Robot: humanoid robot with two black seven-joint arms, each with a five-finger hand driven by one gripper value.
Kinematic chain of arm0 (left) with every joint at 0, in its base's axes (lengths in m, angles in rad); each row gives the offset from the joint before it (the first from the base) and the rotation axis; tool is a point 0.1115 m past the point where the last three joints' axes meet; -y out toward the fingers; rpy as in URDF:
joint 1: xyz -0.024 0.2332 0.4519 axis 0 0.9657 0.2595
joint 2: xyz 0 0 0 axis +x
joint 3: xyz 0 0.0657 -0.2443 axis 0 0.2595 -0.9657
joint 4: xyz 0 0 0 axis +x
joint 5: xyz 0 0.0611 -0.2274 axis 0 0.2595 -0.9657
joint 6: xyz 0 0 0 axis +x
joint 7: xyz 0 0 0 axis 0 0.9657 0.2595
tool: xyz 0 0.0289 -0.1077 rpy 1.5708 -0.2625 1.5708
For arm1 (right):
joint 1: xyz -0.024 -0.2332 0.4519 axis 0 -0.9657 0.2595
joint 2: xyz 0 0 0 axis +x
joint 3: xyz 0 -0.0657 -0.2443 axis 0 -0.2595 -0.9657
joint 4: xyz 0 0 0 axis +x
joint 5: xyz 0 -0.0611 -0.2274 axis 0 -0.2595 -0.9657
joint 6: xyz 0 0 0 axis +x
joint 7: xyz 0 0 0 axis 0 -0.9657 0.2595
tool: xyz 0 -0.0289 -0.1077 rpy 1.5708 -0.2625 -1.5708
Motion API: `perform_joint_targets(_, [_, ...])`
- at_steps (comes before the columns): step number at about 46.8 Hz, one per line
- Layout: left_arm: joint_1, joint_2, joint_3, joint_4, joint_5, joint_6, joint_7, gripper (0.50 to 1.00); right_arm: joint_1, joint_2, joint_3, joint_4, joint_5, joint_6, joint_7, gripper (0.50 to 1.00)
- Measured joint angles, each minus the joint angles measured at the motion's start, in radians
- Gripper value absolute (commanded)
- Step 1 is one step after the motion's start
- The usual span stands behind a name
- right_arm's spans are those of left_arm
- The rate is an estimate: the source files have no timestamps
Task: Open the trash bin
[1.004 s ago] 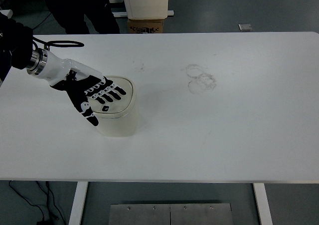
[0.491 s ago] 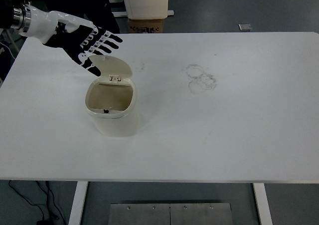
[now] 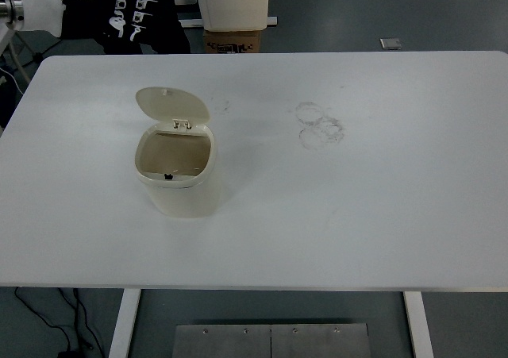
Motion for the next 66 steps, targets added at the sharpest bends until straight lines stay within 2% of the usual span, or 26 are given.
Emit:
perform_joint_targets(6, [0.109, -0.005, -0.119, 0.069, -0.002, 0.001, -0.071, 1.000, 0.000, 0.000, 0.000, 0.000, 0.000, 0.000, 0.000, 0.991])
perform_joint_targets(10, [0.185, -0.009, -0.222, 0.098, -0.002, 0.039, -0.106, 1.000, 0.000, 0.000, 0.000, 0.000, 0.000, 0.000, 0.000, 0.991])
perform_joint_targets(18, [0.315, -0.010, -0.415, 0.135, -0.002, 0.109, -0.114, 1.000, 0.000, 0.000, 0.000, 0.000, 0.000, 0.000, 0.000, 0.991])
perform_joint_targets(28, [0.451, -0.014, -0.581, 0.213, -0.004, 0.184, -0.115, 1.000, 0.000, 0.000, 0.001, 0.000, 0.000, 0.000, 0.000, 0.991])
perform_joint_targets(37, [0.574, -0.041, -0.749, 0.347, -0.046, 0.188, -0.114, 1.000, 0.000, 0.000, 0.000, 0.000, 0.000, 0.000, 0.000, 0.991])
perform_joint_targets(50, [0.676, -0.078, -0.858, 0.442, -0.079, 0.184, -0.118, 1.000, 0.000, 0.000, 0.000, 0.000, 0.000, 0.000, 0.000, 0.991])
perform_joint_targets(59, [0.720, -0.139, -0.894, 0.504, -0.080, 0.187, -0.227, 1.000, 0.000, 0.000, 0.000, 0.000, 0.000, 0.000, 0.000, 0.991])
perform_joint_targets(66, [0.751, -0.177, -0.933, 0.530, -0.092, 0.186, -0.254, 1.000, 0.000, 0.000, 0.000, 0.000, 0.000, 0.000, 0.000, 0.991])
